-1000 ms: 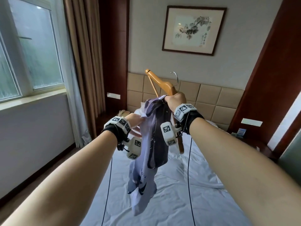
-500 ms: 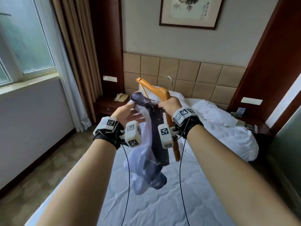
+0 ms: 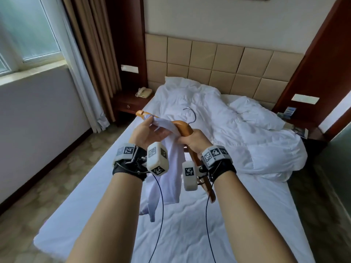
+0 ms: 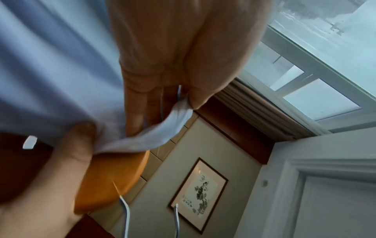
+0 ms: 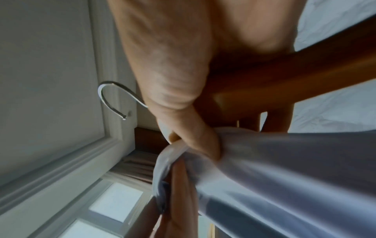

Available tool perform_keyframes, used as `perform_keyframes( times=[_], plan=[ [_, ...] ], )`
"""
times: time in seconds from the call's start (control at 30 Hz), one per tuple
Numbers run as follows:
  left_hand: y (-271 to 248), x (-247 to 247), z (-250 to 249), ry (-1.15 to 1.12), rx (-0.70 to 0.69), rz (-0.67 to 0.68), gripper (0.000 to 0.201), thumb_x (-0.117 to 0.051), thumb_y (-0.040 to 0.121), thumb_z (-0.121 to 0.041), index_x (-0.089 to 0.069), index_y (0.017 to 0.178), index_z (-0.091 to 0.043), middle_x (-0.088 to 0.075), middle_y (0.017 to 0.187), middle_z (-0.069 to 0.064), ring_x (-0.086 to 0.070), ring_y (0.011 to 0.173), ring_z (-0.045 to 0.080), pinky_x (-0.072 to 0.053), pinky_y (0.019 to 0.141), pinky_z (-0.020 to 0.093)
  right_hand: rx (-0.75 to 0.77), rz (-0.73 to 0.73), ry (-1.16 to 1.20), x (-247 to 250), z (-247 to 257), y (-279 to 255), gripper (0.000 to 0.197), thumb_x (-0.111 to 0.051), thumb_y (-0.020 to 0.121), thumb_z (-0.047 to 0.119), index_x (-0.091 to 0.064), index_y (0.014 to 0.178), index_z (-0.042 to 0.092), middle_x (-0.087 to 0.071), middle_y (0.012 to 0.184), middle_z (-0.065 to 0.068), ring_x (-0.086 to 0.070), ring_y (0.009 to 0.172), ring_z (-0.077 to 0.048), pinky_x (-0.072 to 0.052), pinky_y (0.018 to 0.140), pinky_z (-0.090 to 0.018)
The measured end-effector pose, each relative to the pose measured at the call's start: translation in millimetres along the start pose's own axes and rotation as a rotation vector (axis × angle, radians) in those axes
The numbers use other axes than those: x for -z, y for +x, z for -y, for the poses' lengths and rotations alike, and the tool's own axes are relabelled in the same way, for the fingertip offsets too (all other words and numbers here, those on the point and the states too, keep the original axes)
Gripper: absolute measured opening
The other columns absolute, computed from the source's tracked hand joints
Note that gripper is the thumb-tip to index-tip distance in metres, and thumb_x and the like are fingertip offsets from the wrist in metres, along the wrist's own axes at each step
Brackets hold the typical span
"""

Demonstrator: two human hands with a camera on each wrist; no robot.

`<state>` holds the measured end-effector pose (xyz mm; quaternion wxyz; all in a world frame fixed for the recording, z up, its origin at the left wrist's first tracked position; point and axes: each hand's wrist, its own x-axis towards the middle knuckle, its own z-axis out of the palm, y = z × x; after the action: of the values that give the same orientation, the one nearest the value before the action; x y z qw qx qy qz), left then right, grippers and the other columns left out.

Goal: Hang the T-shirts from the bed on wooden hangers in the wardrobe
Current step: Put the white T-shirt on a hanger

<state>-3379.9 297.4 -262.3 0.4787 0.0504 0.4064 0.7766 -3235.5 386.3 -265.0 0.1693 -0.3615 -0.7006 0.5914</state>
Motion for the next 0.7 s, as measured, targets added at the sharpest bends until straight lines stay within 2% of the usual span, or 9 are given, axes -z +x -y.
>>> perform_keyframes(
  times=[0.07,0.13,0.2,0.3,0.4,0.47,0.53,0.63,0.7],
  plan=[
    [-1,6,6,-0.034,-0.012,0.009,0.020,-0.045,0.105,-0.023,-0.053,0.107,-0.005,-0.060,0.118,0.017,-0.055,0.124,0.035,-0.055,0.088,0.054,-0.043,-0.019,0.069,4,-2,-1,0.016,-0.072,0.077,0.000,-0.073,0.092,-0.003,-0.072,0.087,-0.020,-0.070,0.084,-0.035,-0.060,0.083,-0.048],
    [-4,13,13,-0.048,-0.016,0.047,0.016,-0.049,0.102,-0.020,-0.057,0.100,-0.006,-0.062,0.103,0.012,-0.059,0.112,0.030,-0.053,0.092,0.053,-0.074,-0.046,0.158,9,-4,2,0.001,-0.072,0.080,-0.002,-0.072,0.078,-0.002,-0.067,0.069,-0.014,-0.066,0.067,-0.029,-0.060,0.065,-0.037],
    [-8,19,22,-0.015,-0.012,0.037,0.012,-0.054,0.098,-0.017,-0.060,0.098,-0.008,-0.066,0.101,0.009,-0.065,0.100,0.026,-0.053,0.093,0.050,-0.102,-0.084,0.227,15,-6,5,0.016,-0.074,0.079,0.001,-0.067,0.065,0.002,-0.061,0.058,-0.011,-0.060,0.056,-0.025,-0.051,0.054,-0.028],
    [-13,35,37,0.022,0.050,-0.026,0.022,-0.066,0.079,-0.016,-0.063,0.100,-0.009,-0.071,0.101,0.007,-0.072,0.089,0.027,-0.059,0.083,0.046,-0.130,-0.132,0.351,22,-14,11,0.013,-0.078,0.071,0.008,-0.070,0.061,0.006,-0.061,0.068,-0.015,-0.060,0.064,-0.029,-0.049,0.063,-0.037],
    [-20,56,61,0.061,0.192,-0.130,0.006,-0.060,0.089,-0.012,-0.063,0.086,-0.008,-0.065,0.095,0.009,-0.064,0.079,0.027,-0.055,0.077,0.043,-0.151,-0.179,0.371,29,-26,15,0.013,-0.077,0.068,0.015,-0.071,0.057,0.010,-0.064,0.068,-0.014,-0.062,0.066,-0.029,-0.050,0.066,-0.038],
    [-23,68,80,0.134,0.329,-0.189,0.019,-0.056,0.090,-0.012,-0.061,0.072,-0.008,-0.059,0.091,0.012,-0.052,0.077,0.027,-0.048,0.079,0.044,-0.155,-0.212,0.382,35,-36,15,0.011,-0.074,0.073,0.012,-0.071,0.063,0.009,-0.065,0.068,-0.013,-0.063,0.065,-0.027,-0.051,0.064,-0.037],
    [-24,77,97,0.309,0.404,-0.290,0.009,-0.060,0.085,-0.017,-0.060,0.083,-0.008,-0.057,0.106,0.014,-0.058,0.090,0.031,-0.047,0.092,0.049,-0.162,-0.231,0.409,41,-45,14,0.013,-0.070,0.077,0.005,-0.070,0.065,0.008,-0.064,0.066,-0.010,-0.063,0.062,-0.025,-0.050,0.061,-0.035],
    [5,119,133,0.435,0.512,-0.304,0.060,-0.076,0.065,-0.029,-0.054,0.117,-0.009,-0.055,0.126,0.017,-0.061,0.115,0.040,-0.038,0.106,0.055,-0.185,-0.258,0.458,52,-56,9,0.022,-0.066,0.076,-0.002,-0.069,0.057,0.010,-0.062,0.061,-0.008,-0.061,0.061,-0.024,-0.049,0.060,-0.034],
    [-10,102,141,0.389,0.577,-0.302,0.046,-0.077,0.069,-0.029,-0.056,0.103,-0.006,-0.058,0.111,0.013,-0.063,0.101,0.032,-0.037,0.102,0.040,-0.207,-0.268,0.496,60,-63,5,0.022,-0.064,0.075,-0.004,-0.066,0.058,0.009,-0.058,0.060,-0.008,-0.058,0.059,-0.024,-0.047,0.058,-0.032]
  ],
)
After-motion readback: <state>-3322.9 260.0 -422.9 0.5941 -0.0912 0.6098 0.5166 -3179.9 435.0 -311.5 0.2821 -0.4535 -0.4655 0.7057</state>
